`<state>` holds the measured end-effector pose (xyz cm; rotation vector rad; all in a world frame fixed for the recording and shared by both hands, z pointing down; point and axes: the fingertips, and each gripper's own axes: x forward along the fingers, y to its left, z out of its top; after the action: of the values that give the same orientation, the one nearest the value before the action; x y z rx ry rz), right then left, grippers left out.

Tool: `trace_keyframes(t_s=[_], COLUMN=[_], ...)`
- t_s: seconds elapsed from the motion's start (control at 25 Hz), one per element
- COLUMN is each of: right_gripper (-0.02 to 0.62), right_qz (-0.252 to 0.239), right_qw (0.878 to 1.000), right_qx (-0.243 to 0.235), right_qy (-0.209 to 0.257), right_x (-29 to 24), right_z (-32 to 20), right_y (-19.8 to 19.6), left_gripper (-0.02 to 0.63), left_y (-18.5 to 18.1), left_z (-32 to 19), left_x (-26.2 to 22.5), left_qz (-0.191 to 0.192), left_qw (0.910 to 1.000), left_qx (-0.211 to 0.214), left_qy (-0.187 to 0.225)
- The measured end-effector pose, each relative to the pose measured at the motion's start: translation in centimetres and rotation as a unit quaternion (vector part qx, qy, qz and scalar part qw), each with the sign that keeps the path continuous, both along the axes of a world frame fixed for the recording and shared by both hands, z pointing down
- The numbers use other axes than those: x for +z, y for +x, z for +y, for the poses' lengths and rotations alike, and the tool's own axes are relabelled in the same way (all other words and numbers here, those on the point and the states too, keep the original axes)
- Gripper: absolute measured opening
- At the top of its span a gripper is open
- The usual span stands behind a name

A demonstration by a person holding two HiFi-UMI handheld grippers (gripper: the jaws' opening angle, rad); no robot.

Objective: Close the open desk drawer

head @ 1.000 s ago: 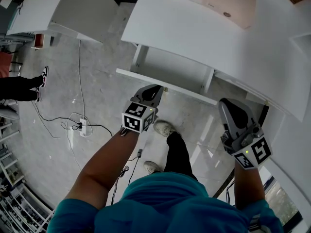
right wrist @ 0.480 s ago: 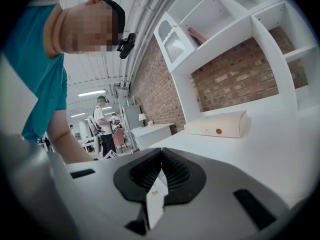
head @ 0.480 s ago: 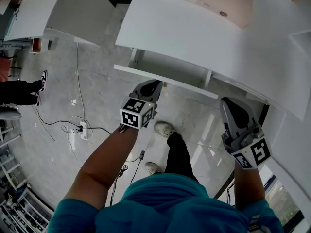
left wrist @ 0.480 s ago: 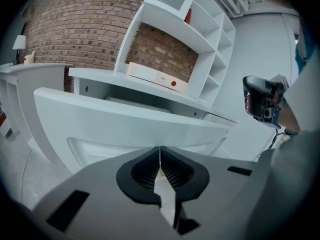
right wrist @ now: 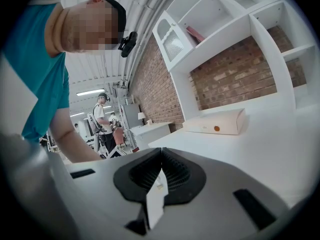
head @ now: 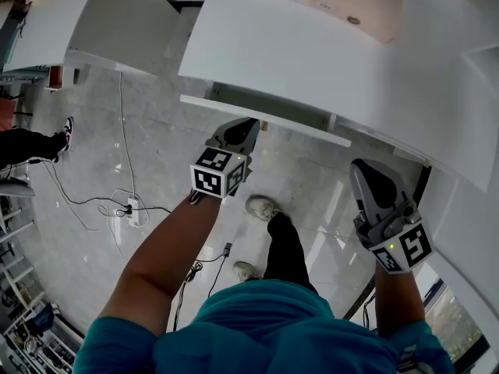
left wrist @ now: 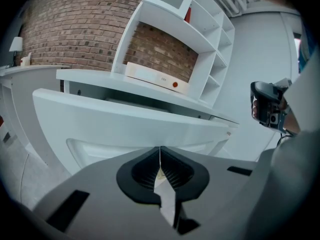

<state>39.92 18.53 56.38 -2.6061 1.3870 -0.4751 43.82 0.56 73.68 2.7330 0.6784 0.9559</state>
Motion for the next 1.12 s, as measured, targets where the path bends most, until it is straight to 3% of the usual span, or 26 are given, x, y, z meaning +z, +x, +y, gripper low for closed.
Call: trace_keyframes(t_s=[1.12], right_gripper=[0.023], right_qz=[-0.01], right_qw=[1.0], right_qx=[0.007], right_qy=[0.001], right_x=[0.8], right_z=[1.1], right_y=[-0.4], left_gripper=[0.017], left_y=[6.0], left_z=[0.4], left_x=[0.3], left_qz=[-0.017], left_qw=[0.9997], left_qx=[-0.017], left_qy=[0.001])
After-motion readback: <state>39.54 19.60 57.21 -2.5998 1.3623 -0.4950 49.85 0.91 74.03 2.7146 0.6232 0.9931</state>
